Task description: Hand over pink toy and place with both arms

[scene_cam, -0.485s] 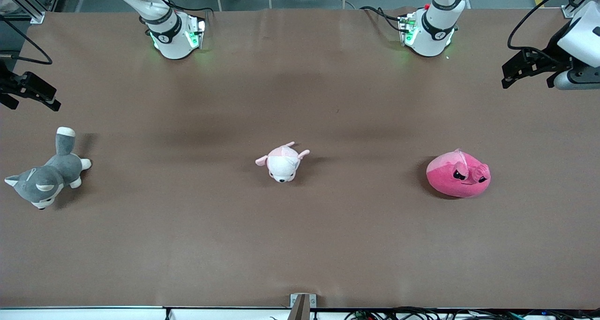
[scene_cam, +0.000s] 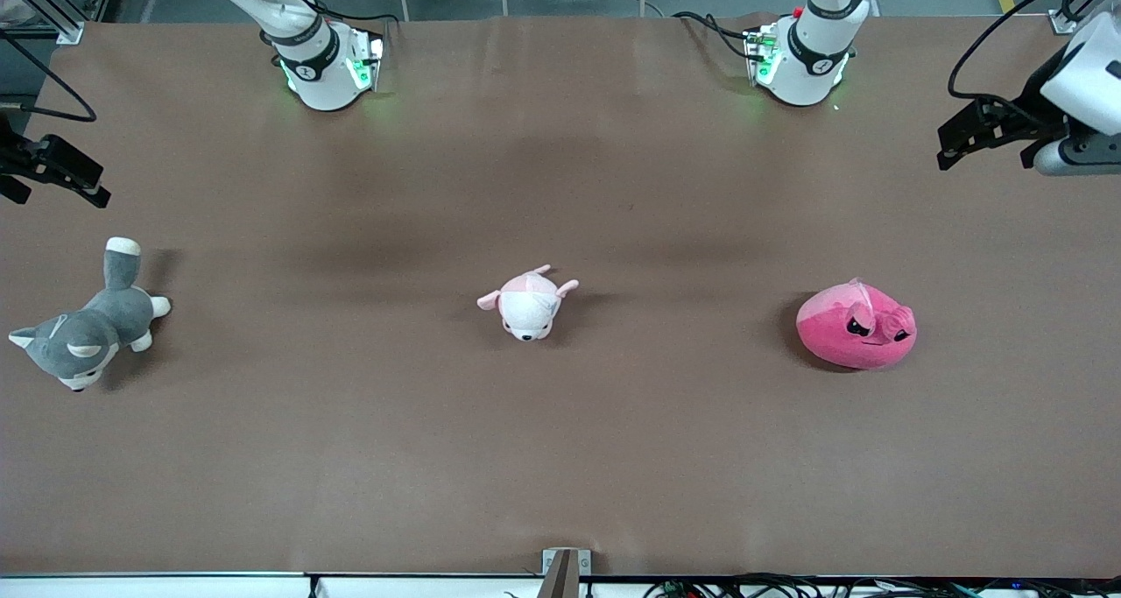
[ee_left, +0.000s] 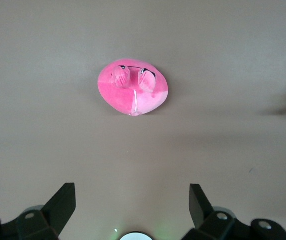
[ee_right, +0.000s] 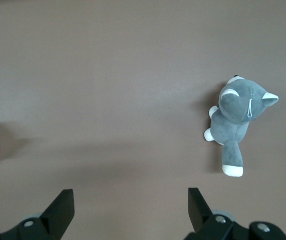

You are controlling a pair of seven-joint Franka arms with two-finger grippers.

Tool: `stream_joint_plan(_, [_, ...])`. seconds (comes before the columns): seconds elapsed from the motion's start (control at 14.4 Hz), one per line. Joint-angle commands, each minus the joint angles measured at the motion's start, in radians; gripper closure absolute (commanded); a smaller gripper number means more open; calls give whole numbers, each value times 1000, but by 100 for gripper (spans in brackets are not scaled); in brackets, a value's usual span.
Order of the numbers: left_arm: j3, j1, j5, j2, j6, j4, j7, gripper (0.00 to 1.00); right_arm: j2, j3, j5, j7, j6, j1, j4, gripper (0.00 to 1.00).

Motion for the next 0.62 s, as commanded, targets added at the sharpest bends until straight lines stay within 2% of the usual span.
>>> stream_joint_plan(0.0, [5,47,0,92,67,30,7,0,-22,5,-20,2,3,-5,-26,0])
stream_joint_plan(0.55, [5,91,-9,251,447,-145,-15,0,-19,5,-20,2,-15,-5,-24,0])
